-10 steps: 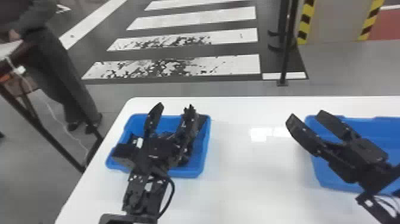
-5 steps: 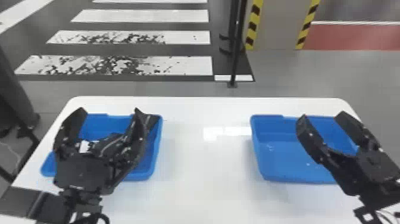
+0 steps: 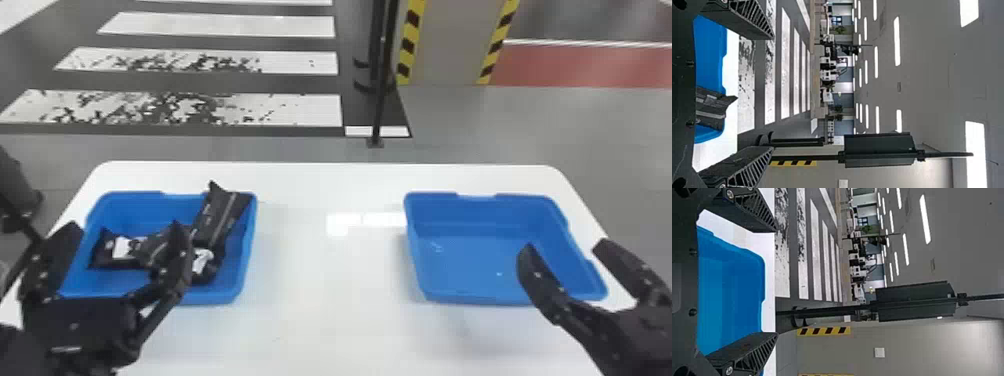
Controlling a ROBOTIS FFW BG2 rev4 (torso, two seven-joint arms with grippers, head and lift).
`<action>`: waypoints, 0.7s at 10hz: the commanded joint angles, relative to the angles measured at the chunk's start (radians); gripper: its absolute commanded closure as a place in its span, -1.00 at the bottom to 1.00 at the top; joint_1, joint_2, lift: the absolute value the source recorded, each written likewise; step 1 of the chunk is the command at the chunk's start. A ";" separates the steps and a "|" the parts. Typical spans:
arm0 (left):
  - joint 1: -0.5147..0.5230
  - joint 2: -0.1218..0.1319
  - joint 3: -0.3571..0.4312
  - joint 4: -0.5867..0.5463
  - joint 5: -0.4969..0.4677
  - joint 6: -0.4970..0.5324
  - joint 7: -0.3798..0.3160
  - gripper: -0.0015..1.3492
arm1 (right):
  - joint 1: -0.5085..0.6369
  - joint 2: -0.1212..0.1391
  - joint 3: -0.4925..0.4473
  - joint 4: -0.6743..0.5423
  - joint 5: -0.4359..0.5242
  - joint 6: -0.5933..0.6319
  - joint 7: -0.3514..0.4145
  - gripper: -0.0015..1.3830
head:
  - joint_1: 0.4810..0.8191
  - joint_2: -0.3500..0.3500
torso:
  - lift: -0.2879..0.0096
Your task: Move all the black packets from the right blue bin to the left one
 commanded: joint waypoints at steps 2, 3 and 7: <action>0.008 0.011 -0.015 0.004 0.036 0.030 -0.002 -0.96 | -0.020 -0.003 0.018 0.006 0.009 0.005 0.001 -0.87 | 0.27 -0.09 | -0.01; 0.008 0.015 -0.021 0.004 0.052 0.015 -0.002 -0.95 | -0.025 -0.005 0.022 0.006 0.005 0.005 0.001 -0.87 | 0.27 -0.09 | -0.01; 0.006 0.027 -0.043 0.011 0.080 -0.009 -0.016 -0.92 | -0.054 -0.022 0.062 0.028 -0.005 -0.015 0.001 -0.87 | 0.27 -0.08 | -0.01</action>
